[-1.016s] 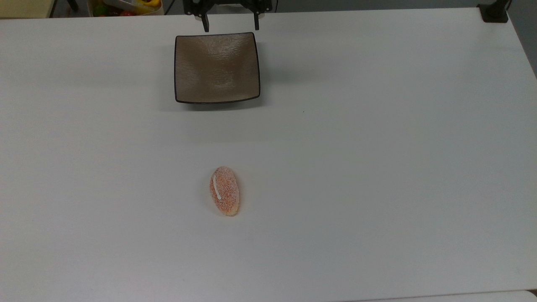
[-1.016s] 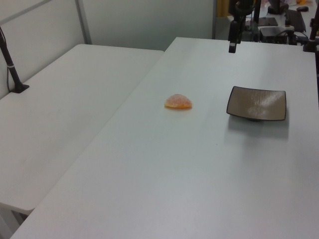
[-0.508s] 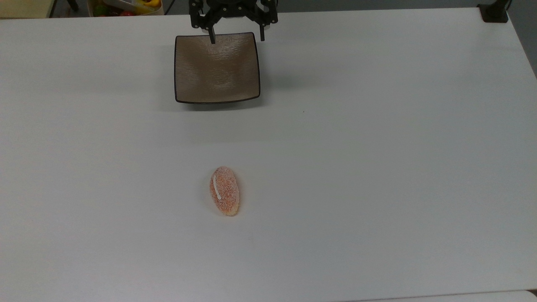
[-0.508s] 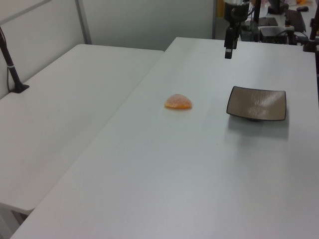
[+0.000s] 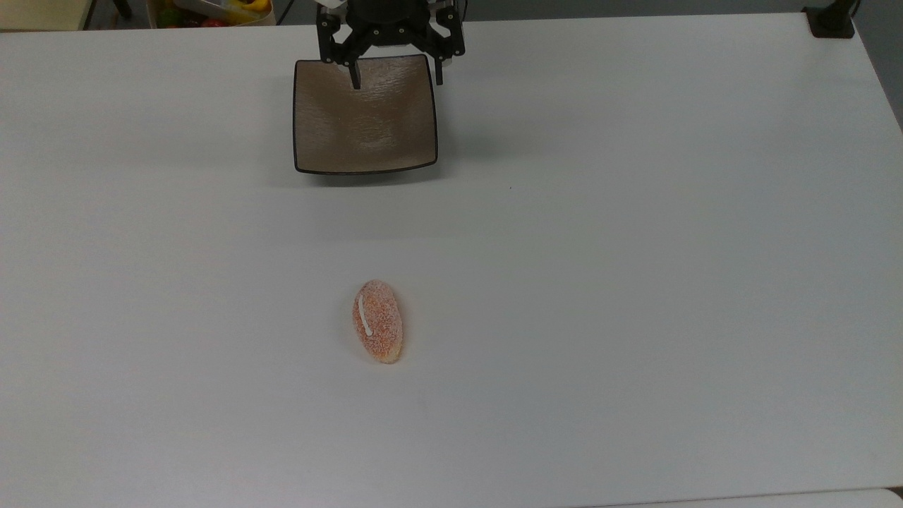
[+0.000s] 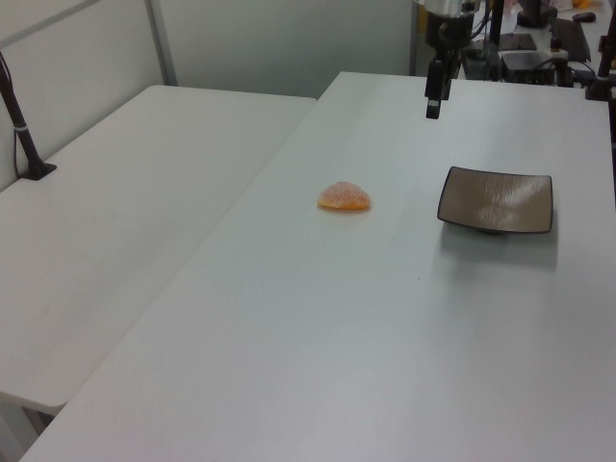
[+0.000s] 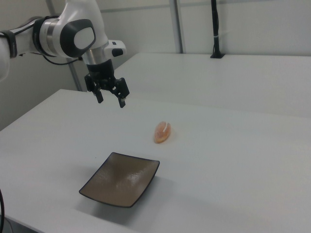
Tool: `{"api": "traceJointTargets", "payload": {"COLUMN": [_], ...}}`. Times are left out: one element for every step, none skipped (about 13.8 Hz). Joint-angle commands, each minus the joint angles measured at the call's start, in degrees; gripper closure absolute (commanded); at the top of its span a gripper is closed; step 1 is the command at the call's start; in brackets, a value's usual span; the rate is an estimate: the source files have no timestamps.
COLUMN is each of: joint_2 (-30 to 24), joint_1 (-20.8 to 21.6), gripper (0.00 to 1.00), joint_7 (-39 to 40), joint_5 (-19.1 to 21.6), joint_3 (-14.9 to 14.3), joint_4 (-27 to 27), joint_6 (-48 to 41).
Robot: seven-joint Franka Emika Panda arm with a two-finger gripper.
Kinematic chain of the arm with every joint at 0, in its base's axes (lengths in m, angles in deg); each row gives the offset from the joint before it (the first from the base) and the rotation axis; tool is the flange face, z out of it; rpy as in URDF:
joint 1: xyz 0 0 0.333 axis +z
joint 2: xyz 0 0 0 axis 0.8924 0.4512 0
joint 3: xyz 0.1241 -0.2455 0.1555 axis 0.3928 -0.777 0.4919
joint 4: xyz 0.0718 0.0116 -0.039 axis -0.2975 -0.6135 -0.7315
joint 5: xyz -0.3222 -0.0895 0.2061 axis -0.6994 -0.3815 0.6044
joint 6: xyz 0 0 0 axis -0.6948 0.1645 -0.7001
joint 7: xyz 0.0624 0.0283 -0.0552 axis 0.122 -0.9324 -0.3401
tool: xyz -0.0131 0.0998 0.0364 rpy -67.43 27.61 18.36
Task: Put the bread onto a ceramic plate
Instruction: 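Move the open gripper over the orange bread roll and lower it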
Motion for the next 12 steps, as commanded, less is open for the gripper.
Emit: {"api": "traceJointTargets", "payload": {"joint_2": [4.02, 5.87, 7.89, 9.13, 10.19, 11.33, 12.73, 13.88, 15.28, 16.78, 18.88, 19.68], "joint_1": [0.12, 0.2, 0.12, 0.12, 0.12, 0.12, 0.12, 0.12, 0.12, 0.12, 0.12, -0.23], "gripper": [0.0, 0.0, 0.0, 0.0, 0.0, 0.0, 0.0, 0.0, 0.0, 0.0, 0.0, 0.0], "joint_7": [1.04, 0.78, 0.86, 0.86, 0.95, 1.04, 1.12, 1.21, 1.3, 1.21, 1.47, 2.0], "joint_5": [0.99, 0.99, 0.47, 0.38, 0.29, 0.29, 0.03, 0.03, 0.03, 0.03, 0.03, -0.06], "joint_3": [-0.88, -0.88, -0.88, -0.88, -0.88, -0.88, -0.88, -0.88, -0.88, -0.88, -0.97, -0.88], "joint_4": [4.2, 5.88, 7.81, 9.31, 9.5, 9.5, 9.59, 10.46, 11.51, 12.74, 13.97, 13.99], "joint_6": [4.35, 4.54, 5.41, 7.77, 11.71, 14.8, 17.87, 19.38, 20.27, 20.71, 21.41, 22.46]}}
